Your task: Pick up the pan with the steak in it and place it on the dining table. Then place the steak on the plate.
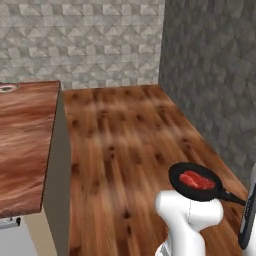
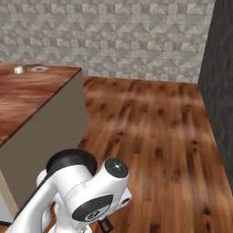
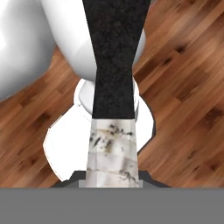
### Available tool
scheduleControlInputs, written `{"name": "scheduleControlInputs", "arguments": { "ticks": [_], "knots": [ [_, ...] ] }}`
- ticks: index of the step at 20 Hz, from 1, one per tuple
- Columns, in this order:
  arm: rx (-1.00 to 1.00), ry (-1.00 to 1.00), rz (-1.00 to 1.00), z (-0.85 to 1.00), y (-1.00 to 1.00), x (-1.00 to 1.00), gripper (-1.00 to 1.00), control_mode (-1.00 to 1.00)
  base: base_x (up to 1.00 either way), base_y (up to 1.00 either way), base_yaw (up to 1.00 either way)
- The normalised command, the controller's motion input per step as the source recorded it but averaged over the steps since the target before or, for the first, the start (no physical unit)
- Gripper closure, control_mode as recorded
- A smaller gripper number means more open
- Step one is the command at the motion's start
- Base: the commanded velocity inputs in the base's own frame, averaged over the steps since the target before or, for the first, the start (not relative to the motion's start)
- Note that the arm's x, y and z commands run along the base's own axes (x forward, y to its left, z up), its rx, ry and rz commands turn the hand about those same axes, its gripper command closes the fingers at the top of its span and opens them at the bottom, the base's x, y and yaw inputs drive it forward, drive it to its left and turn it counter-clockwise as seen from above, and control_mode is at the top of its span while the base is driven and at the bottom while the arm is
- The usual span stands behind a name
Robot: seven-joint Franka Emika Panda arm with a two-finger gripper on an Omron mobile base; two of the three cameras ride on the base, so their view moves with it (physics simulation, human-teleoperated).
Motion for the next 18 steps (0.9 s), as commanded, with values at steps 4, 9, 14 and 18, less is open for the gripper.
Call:
{"name": "scheduleControlInputs", "arguments": {
  "ticks": [4, 9, 14, 18],
  "knots": [
    [0.0, 0.0, 0.0, 0.0, 0.0, 0.0, 1.0, 1.0, 1.0, -0.33, -0.1],
    [0.0, 0.0, 0.0, 0.0, 0.0, 0.0, 1.0, 1.0, 1.0, -0.34, -0.09],
    [0.0, 0.0, 0.0, 0.0, 0.0, 0.0, 1.0, 1.0, 1.0, -0.35, -0.09],
    [0.0, 0.0, 0.0, 0.0, 0.0, 0.0, 1.0, 1.0, 1.0, -0.31, -0.09]
  ]
}}
